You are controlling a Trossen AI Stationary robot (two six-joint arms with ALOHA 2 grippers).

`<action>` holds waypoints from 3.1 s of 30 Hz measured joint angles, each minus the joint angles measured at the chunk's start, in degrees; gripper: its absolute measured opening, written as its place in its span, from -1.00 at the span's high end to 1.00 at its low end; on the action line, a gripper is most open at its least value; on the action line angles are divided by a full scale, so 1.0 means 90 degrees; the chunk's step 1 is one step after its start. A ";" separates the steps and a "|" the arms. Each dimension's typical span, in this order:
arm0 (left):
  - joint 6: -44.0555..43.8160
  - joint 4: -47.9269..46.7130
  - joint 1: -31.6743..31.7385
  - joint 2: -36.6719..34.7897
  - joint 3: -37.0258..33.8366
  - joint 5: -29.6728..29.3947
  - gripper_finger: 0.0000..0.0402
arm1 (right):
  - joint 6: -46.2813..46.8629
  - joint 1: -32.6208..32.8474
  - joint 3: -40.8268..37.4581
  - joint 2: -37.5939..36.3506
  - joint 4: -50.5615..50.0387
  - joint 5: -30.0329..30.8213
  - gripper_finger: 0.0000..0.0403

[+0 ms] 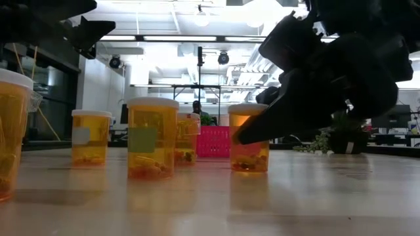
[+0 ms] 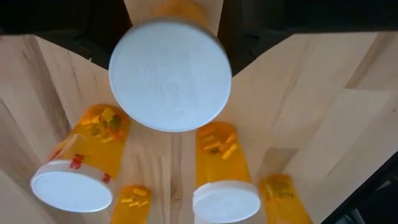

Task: Pick and place pill bottles into a basket
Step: Put the orange pill bottle into the red bin

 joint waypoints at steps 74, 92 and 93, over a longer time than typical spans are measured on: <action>-0.0002 0.0001 -0.0001 0.0000 0.0000 0.0000 -0.38 | -0.0223 -0.3605 0.0005 -0.1513 -0.2251 -0.0029 0.11; -0.0005 0.0001 0.0001 0.0000 0.0000 0.0000 -0.38 | 0.0363 -0.3584 -0.0004 -0.1237 -0.2099 0.0296 0.11; -0.0005 -0.0001 0.0001 0.0000 0.0000 0.0002 -0.38 | 0.0344 -0.3570 -0.0005 -0.1224 -0.2082 0.0296 0.11</action>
